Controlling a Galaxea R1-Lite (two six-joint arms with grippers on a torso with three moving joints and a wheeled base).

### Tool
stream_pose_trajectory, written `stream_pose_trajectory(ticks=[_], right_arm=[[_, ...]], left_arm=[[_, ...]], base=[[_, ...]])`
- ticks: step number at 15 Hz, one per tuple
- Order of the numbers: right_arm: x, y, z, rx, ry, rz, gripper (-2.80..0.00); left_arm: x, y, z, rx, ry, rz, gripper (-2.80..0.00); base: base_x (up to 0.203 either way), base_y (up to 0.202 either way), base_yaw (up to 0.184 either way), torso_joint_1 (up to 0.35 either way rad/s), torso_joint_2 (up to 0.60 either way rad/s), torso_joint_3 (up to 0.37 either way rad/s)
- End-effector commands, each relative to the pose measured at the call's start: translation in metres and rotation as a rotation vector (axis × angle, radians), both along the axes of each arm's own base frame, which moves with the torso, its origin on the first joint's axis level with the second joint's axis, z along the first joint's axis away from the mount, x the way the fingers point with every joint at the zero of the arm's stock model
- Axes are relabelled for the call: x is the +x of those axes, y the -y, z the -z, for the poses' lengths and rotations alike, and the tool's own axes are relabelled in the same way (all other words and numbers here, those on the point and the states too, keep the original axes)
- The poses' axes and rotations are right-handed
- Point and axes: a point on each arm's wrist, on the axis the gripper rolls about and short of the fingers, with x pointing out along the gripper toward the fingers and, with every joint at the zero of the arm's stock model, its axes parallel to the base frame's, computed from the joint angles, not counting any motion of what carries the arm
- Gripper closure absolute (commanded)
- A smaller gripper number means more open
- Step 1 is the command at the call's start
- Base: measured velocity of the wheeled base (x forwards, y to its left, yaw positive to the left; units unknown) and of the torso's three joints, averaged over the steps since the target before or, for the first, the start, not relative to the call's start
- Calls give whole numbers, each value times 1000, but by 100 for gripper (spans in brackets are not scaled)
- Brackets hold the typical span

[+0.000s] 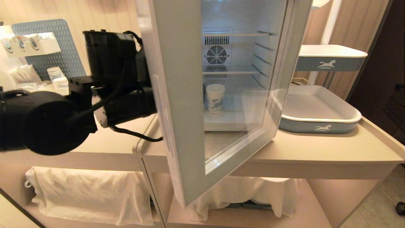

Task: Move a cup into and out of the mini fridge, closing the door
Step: Open the freezer door

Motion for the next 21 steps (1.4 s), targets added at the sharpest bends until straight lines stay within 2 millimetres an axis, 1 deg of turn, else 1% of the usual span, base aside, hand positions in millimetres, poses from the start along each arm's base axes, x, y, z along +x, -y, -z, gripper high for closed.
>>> stream_pose_trajectory(ticks=[1, 3, 4, 5, 6, 9, 11, 13, 19, 21], right_arm=[[0, 0, 0, -1, 0, -2, 0], [0, 0, 0, -1, 0, -1, 0], [0, 0, 0, -1, 0, -1, 0], [0, 0, 0, -1, 0, -1, 0], [0, 0, 0, -1, 0, -1, 0], [0, 0, 0, -1, 0, -1, 0], [0, 0, 0, -1, 0, -1, 0], [0, 0, 0, -1, 0, -1, 0], [0, 0, 0, -1, 0, -1, 0], [0, 0, 0, -1, 0, -1, 0]], left_arm=[[-35, 18, -20, -80, 10, 102, 0], [-69, 37, -30, -142, -9, 205, 0], [-84, 43, -33, -170, -26, 234, 0], [-89, 45, -35, -200, -50, 222, 0], [-89, 44, -38, -228, -75, 214, 0], [-86, 41, -32, -230, -97, 155, 0], [-77, 38, -28, -223, -102, 77, 0], [-73, 37, -26, -216, -102, 58, 0], [-40, 8, -21, -184, -74, -87, 0], [-35, -4, -19, -157, -56, -125, 0]], base=[[0, 0, 0, 0, 0, 0], [0, 0, 0, 0, 0, 0], [0, 0, 0, 0, 0, 0], [0, 0, 0, 0, 0, 0], [0, 0, 0, 0, 0, 0], [0, 0, 0, 0, 0, 0], [0, 0, 0, 0, 0, 0], [0, 0, 0, 0, 0, 0], [0, 0, 0, 0, 0, 0], [0, 0, 0, 0, 0, 0]])
